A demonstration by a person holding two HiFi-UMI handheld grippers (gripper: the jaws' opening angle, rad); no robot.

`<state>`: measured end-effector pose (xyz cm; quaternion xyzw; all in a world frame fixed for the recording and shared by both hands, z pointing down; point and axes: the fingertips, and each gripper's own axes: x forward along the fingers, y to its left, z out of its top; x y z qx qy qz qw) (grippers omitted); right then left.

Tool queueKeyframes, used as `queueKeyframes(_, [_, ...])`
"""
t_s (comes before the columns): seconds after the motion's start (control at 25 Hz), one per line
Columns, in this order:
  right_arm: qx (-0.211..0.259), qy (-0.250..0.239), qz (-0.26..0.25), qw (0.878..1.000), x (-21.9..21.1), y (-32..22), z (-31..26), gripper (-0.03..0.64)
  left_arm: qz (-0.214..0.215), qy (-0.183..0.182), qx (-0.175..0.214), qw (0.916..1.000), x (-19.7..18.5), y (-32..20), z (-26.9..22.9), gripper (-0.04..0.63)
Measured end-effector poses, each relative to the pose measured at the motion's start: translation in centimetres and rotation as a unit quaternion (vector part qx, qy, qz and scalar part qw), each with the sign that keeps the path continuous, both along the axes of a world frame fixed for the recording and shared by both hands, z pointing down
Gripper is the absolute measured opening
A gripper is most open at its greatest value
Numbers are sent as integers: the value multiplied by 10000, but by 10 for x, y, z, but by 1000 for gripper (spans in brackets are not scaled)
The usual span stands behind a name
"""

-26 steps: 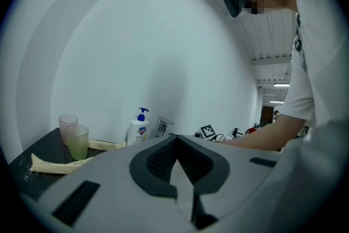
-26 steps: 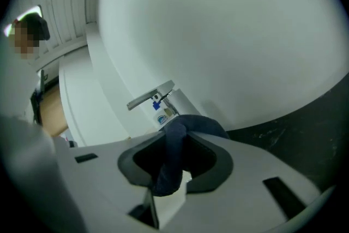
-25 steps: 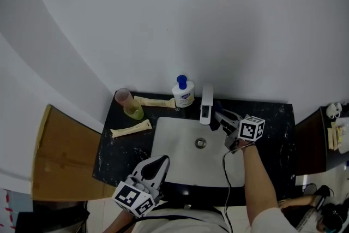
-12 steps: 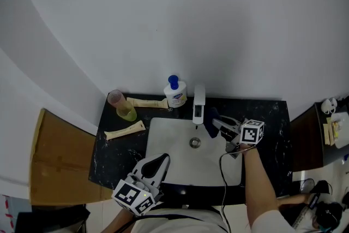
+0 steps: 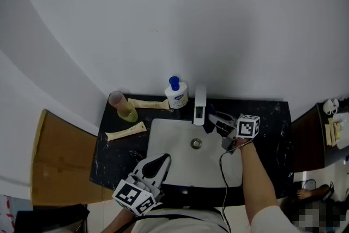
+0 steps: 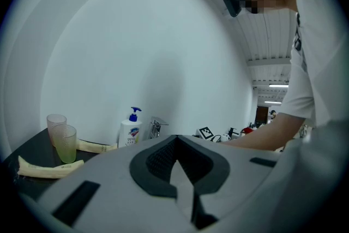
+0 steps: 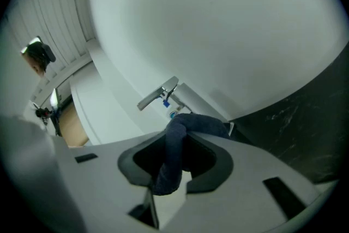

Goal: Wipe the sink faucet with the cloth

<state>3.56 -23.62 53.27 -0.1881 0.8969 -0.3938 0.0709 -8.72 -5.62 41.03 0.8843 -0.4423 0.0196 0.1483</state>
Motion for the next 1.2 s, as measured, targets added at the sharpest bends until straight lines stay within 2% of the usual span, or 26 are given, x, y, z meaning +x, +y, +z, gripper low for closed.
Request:
queueKeyframes(0.2, [-129,-216,-866,9959,-5,47,-4,103,71,28,13,10000,6,-1,0,2])
queueKeyframes(0.32, [-241,-220,-1041,9940,0,61,3,103,122,68,33,9999,7,-1,3,2])
queueKeyframes(0.4, [-311,-111,-752,9966,9,53,11,103,130,67,37,9999,6,-1,4,2])
queueKeyframes(0.56, [-325,159,139,9992,25,15,22,103,89,21,-4,10000,5,-2,2,2])
queueKeyframes(0.8, [-236,372,447,9980,10,-19,17,103,-20,17,-22,10000,-7,2,5,2])
queueKeyframes(1.0, [-195,-146,3,9997,-7,-6,-2,103,-39,48,5,10000,-9,3,7,2])
queueKeyframes(1.2, [-355,-612,-782,9944,-7,47,-2,103,-43,44,-12,10000,-7,5,5,2])
